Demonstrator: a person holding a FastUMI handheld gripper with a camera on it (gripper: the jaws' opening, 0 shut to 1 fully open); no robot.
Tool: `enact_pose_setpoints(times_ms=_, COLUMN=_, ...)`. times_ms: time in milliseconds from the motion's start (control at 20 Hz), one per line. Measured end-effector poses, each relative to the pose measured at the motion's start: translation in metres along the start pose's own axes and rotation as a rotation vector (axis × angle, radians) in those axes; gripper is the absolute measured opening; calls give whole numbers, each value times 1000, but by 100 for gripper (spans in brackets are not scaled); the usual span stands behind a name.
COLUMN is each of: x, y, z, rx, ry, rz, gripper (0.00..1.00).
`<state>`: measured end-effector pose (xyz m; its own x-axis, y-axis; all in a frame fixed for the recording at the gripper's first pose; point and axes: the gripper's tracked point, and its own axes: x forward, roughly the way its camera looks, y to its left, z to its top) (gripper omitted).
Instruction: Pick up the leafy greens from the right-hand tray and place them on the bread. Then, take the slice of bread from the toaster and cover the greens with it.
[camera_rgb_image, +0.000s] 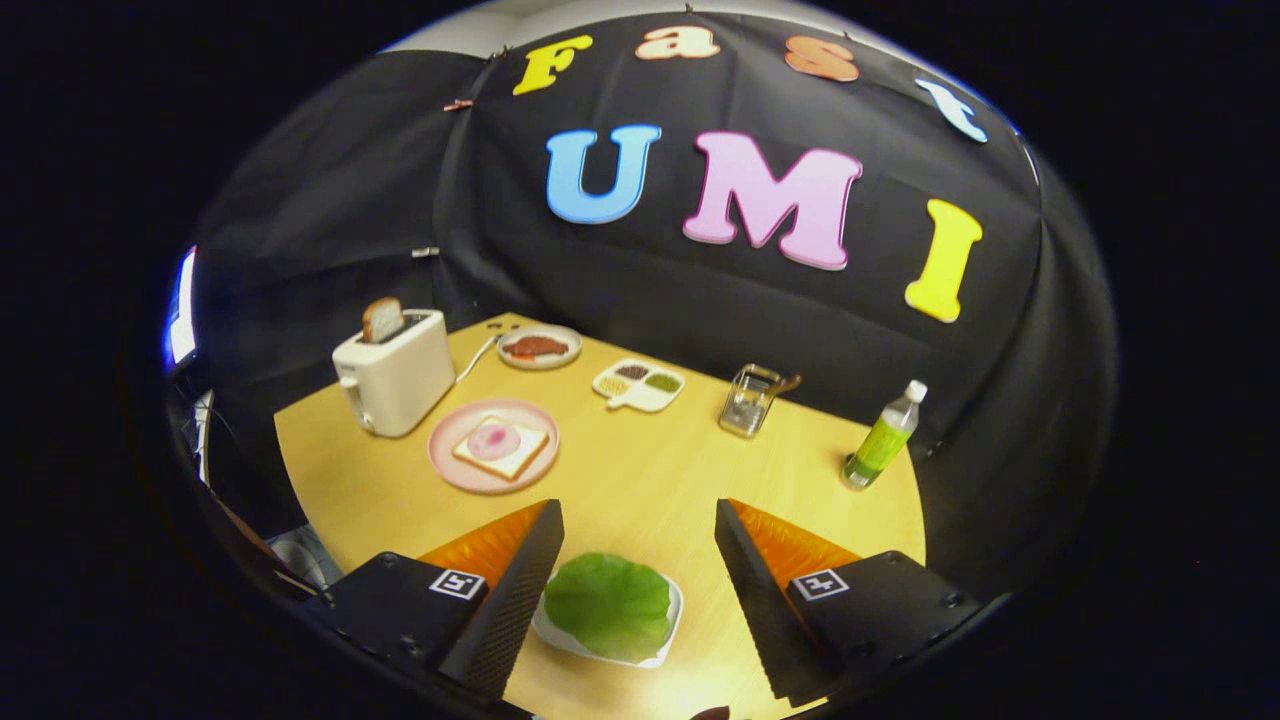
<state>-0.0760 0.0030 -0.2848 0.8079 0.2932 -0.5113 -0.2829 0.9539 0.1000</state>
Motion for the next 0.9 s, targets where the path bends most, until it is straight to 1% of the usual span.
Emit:
enact_pose_setpoints(times_ms=250, x=30, y=14, z=-81, rx=-9, ry=191, rz=69, gripper=92)
enact_pose_setpoints(times_ms=350, x=40, y=17, z=-105, rx=-13, ry=259, rz=90, gripper=89)
enact_pose_setpoints(times_ms=500, x=60, y=20, z=-133, rx=-18, ry=327, rz=112, gripper=81)
enact_pose_setpoints(times_ms=650, x=77, y=21, z=-155, rx=-29, ry=386, rz=123, gripper=81)
enact_pose_setpoints(times_ms=700, x=83, y=18, z=-164, rx=-34, ry=412, rz=112, gripper=81)
enact_pose_setpoints(times_ms=750, x=83, y=20, z=-165, rx=-18, ry=433, rz=132, gripper=78)
enact_pose_setpoints(times_ms=850, x=86, y=20, z=-165, rx=27, ry=445, rz=128, gripper=75)
enact_pose_setpoints(times_ms=900, x=87, y=20, z=-164, rx=23, ry=443, rz=129, gripper=73)
